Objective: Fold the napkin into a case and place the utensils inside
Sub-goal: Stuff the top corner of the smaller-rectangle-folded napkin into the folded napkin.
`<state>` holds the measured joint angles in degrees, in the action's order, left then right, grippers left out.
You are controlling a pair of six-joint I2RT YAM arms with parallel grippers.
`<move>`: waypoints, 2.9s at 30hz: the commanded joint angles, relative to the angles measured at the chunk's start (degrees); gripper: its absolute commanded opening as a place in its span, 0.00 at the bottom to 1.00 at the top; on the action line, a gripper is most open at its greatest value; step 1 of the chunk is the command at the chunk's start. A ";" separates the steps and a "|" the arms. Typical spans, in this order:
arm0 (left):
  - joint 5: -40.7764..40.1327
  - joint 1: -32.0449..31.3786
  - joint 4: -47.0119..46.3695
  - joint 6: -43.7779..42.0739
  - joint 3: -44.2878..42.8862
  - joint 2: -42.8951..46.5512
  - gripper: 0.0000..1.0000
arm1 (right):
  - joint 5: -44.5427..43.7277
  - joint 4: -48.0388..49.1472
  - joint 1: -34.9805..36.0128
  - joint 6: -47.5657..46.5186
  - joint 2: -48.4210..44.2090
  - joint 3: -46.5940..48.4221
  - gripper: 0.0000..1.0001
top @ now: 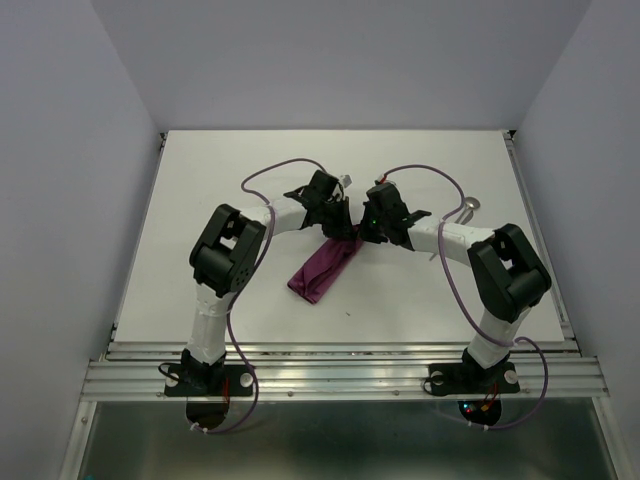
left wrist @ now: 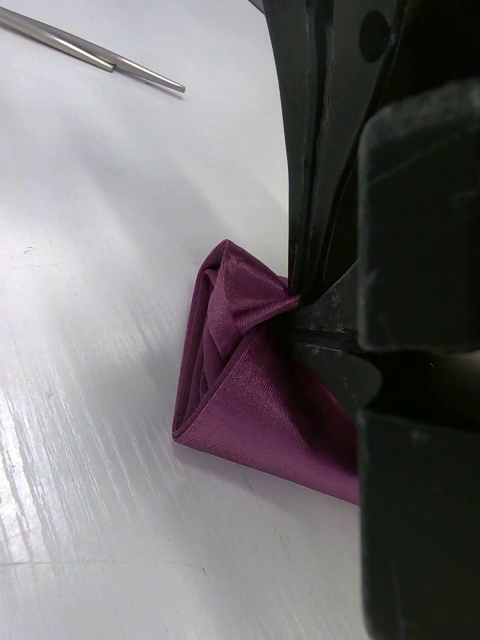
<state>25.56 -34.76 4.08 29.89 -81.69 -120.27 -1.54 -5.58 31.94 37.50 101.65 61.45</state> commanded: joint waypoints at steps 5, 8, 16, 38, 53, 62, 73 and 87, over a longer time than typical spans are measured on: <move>1.68 0.22 -1.97 -0.80 -1.19 2.86 0.00 | -1.62 0.84 0.40 -0.32 -1.98 1.65 0.01; 3.44 0.05 -3.63 0.26 -1.28 1.10 0.00 | -2.23 -0.04 0.40 -0.40 -2.06 2.27 0.04; 4.41 -0.13 -3.64 0.43 -2.25 -1.99 0.00 | -7.25 -3.64 0.40 -2.25 -2.77 4.55 0.07; 1.51 -0.57 -7.50 5.00 -2.78 0.29 0.00 | -3.47 -2.59 0.93 -0.06 -1.19 3.06 0.02; 4.24 -0.57 1.98 -1.93 1.01 7.68 0.00 | -5.84 -2.68 0.93 0.03 -1.10 3.32 0.01; -0.77 0.04 6.12 -4.93 1.97 9.00 0.00 | -5.67 -2.76 0.93 -0.14 -1.45 3.50 0.01; -4.12 1.01 7.35 -6.95 1.71 5.05 0.00 | -5.14 -3.11 0.93 -0.32 -1.36 4.11 0.01; 2.74 -0.04 3.75 -4.93 1.89 0.57 0.00 | -3.82 -3.38 0.93 -0.49 0.04 5.17 0.01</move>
<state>25.65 -34.06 9.19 24.71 -79.37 -118.43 -6.04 -10.00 32.34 37.10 101.62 64.03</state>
